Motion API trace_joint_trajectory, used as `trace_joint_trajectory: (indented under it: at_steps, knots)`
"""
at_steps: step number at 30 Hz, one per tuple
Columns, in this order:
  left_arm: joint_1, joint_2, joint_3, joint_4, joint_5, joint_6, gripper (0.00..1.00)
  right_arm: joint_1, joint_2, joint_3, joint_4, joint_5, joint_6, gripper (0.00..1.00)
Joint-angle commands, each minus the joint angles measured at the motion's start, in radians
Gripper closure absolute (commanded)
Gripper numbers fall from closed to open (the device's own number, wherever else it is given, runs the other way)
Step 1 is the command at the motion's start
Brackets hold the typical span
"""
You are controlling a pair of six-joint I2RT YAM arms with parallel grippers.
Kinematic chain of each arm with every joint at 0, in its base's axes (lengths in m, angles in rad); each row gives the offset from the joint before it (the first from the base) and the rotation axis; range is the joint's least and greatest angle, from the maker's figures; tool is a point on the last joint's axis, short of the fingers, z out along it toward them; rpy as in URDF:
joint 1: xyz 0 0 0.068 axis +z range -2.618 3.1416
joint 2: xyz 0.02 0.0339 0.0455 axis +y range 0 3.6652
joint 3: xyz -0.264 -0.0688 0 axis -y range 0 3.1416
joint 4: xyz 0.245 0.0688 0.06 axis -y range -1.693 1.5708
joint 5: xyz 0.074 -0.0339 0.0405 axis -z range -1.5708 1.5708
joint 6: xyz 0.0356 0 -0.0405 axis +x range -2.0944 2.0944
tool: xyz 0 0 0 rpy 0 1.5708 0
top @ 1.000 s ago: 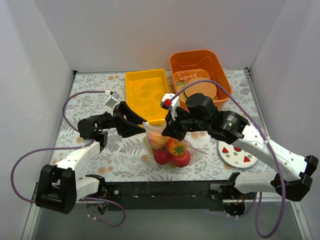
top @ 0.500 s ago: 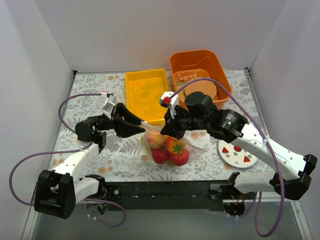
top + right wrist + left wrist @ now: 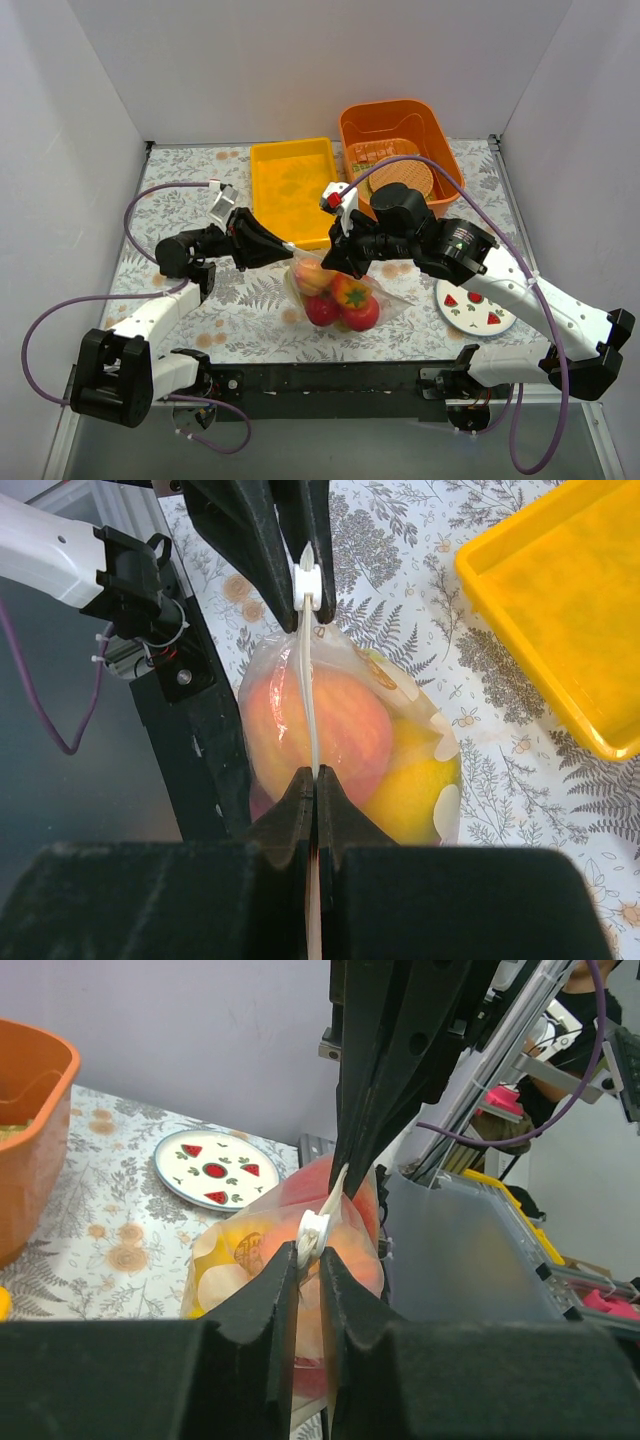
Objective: Open the zip-top bag and remove the fake food
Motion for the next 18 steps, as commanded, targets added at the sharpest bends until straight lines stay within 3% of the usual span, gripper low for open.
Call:
trace_joint_trajectory:
  at_steps: [1, 3, 7, 10, 11, 14, 18]
  knots:
    - [-0.008, 0.004, 0.032, 0.171, 0.016, -0.014, 0.95, -0.002, -0.031, 0.037, 0.078, -0.019, 0.007, 0.99]
    - [-0.008, 0.001, 0.032, 0.18, 0.016, -0.019, 1.0, -0.004, -0.029, 0.023, 0.084, -0.022, 0.006, 0.99]
    - [-0.012, -0.012, 0.036, 0.143, 0.008, 0.004, 1.0, -0.004, -0.04, 0.0, 0.105, -0.054, -0.007, 0.99]
    - [-0.017, -0.018, 0.043, 0.13, 0.007, 0.013, 1.0, -0.004, -0.042, -0.012, 0.137, -0.111, -0.028, 0.86]
    - [-0.02, -0.019, 0.047, 0.126, 0.011, 0.015, 1.0, -0.004, -0.04, -0.012, 0.144, -0.119, -0.045, 0.74]
    - [-0.024, -0.024, 0.055, 0.116, 0.021, 0.016, 1.0, -0.004, -0.04, -0.015, 0.183, -0.124, -0.073, 0.57]
    - [-0.029, -0.039, 0.078, 0.047, 0.036, 0.038, 1.0, -0.004, 0.006, 0.029, 0.196, -0.09, -0.115, 0.58]
